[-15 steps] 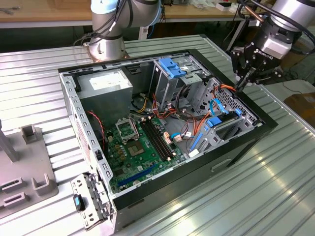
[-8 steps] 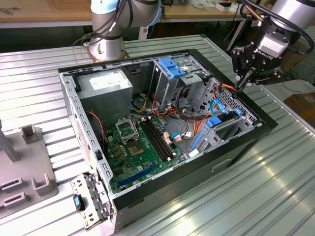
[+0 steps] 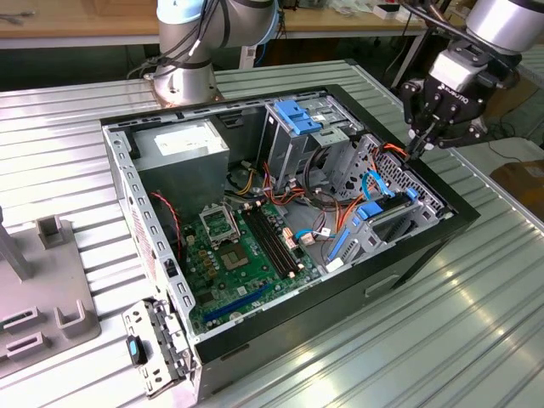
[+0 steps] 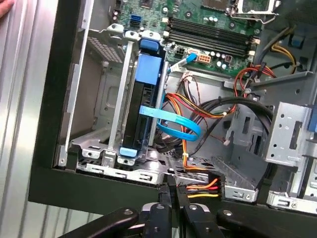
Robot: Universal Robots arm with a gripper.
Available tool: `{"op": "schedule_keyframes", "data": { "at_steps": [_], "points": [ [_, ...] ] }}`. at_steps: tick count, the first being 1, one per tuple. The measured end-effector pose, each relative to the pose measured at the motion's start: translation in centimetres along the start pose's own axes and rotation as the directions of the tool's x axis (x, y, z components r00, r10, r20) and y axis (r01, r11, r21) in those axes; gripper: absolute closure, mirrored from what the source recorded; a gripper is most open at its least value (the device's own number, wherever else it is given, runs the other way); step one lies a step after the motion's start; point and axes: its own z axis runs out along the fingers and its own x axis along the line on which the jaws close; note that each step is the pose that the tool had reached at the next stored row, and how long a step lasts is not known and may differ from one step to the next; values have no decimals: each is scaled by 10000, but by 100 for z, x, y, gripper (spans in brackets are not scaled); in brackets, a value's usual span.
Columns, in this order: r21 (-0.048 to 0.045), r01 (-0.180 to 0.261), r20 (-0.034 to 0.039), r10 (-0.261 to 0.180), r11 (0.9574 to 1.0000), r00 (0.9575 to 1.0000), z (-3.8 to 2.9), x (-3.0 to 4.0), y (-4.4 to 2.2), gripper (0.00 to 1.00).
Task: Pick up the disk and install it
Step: 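Insert the second disk wire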
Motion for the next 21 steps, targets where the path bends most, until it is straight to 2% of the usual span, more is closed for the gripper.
{"op": "schedule_keyframes", "data": {
  "at_steps": [2,5,8,11,14,18,21],
  "points": [
    [10,-416,-20,416,9991,9991,0,-1,4,84],
    [26,-434,8,434,9991,9991,-2,-7,87,84],
    [35,-434,5,434,9991,9991,-6,10,148,84],
    [38,-434,5,434,9991,9991,-10,58,213,84],
    [51,-433,3,433,9990,9991,-15,142,301,84],
    [305,-424,-37,425,9986,9991,10,199,379,84],
    [531,-415,-68,419,9977,9991,39,238,486,84]
  ]
}}
